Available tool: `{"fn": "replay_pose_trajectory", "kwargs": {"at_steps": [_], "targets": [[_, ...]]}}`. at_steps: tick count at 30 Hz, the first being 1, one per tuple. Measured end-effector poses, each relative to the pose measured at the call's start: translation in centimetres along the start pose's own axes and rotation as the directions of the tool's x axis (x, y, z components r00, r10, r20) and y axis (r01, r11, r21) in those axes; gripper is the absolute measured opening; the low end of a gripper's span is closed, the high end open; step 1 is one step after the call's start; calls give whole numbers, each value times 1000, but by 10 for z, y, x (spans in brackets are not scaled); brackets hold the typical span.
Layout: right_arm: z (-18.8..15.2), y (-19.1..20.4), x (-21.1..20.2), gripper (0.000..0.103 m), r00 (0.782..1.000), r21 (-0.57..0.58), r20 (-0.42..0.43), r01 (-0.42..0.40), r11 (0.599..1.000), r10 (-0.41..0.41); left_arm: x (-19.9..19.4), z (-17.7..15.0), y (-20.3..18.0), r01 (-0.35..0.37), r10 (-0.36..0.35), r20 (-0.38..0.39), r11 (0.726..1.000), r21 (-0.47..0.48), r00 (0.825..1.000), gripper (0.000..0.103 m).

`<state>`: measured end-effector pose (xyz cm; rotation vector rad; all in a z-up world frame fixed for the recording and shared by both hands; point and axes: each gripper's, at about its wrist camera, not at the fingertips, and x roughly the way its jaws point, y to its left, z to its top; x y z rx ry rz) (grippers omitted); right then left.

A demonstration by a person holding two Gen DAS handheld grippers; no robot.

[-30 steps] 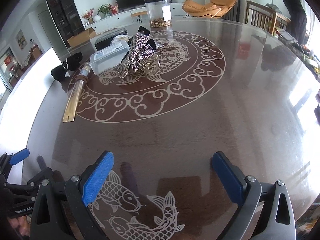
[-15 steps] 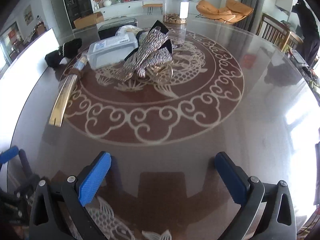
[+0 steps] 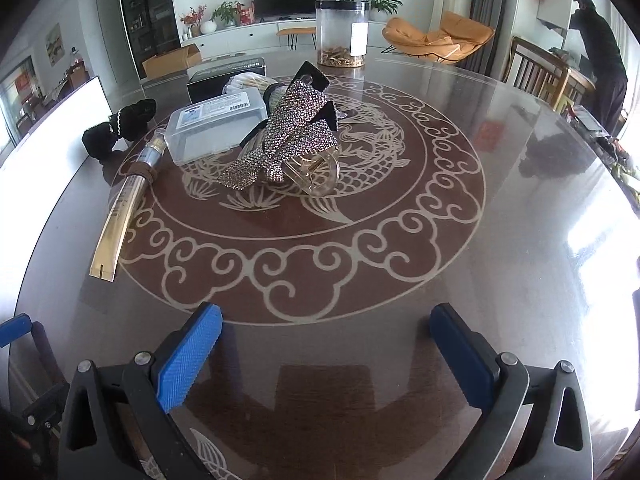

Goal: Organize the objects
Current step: 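Bring both tools back over the table, then grasp the gold cosmetic tube with the left tool and lift it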

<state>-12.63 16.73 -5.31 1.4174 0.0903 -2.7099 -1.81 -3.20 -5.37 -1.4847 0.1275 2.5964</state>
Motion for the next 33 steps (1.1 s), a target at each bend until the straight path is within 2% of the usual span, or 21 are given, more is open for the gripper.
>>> {"fn": "replay_pose_trajectory", "kwargs": {"at_steps": [5,8,11,13,15,19,22,27,33], "targets": [[0,0,0,103,1000,4,-1,1,1000,-1,-6,-14,-5,-11,11,30,1000,-16,1000,103],[0,0,0,103,1000,3,-1,1,1000,-1,-4,-10,-5,-3,3,6,1000,-6,1000,103],[0,0,0,103,1000,3,-1,1,1000,-1,7,9,-4,3,-3,-55,1000,2,998,103],[0,0,0,103,1000,3,-1,1,1000,-1,17,30,0,18,-22,-99,999,-40,995,103],[0,0,0,103,1000,3,-1,1,1000,-1,23,48,8,74,-82,-83,992,-102,993,103],[0,0,0,103,1000,3,-1,1,1000,-1,43,87,15,75,-89,-76,982,-175,993,103],[0,0,0,103,1000,3,-1,1,1000,-1,64,114,17,21,-38,-84,980,-197,996,103],[0,0,0,103,1000,4,0,0,1000,0,85,141,12,-73,60,-93,987,-142,994,103],[0,0,0,103,1000,4,0,1,1000,-1,99,165,14,-61,52,-80,992,-108,995,103]]}}
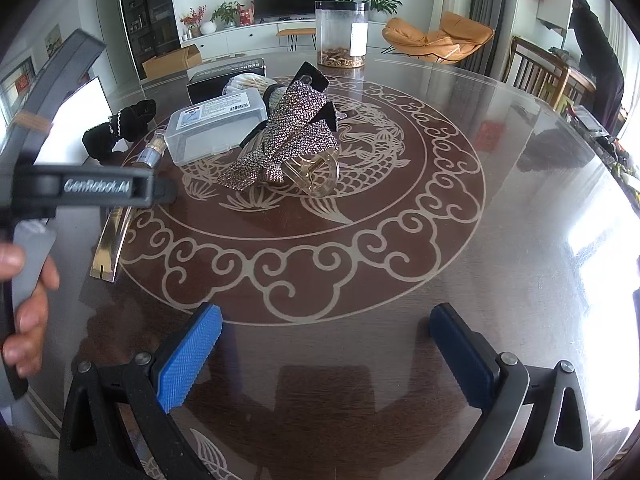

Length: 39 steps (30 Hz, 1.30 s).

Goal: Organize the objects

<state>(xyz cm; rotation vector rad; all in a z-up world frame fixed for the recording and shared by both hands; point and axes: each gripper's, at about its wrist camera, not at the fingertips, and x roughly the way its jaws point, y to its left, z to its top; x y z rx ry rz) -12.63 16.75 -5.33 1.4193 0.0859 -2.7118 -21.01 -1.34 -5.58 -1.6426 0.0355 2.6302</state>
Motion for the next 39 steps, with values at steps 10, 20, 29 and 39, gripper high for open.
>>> {"fn": "replay_pose_trajectory", "kwargs": {"at_steps": [10,20,29,39], "targets": [[0,0,0,103,1000,1,0,0,1000,0,-29,-31,11,22,-25,112,999,36,993,28],[0,0,0,103,1000,0,0,0,1000,0,-58,-106,24,-28,23,156,999,29,987,83],[0,-1,-1,103,1000,4,4,4,1000,-4,-47,-102,31,-4,5,142,1000,-3,990,103],[0,-1,-1,103,1000,4,4,4,1000,-4,-47,-102,31,-4,5,143,1000,-5,990,103]]}}
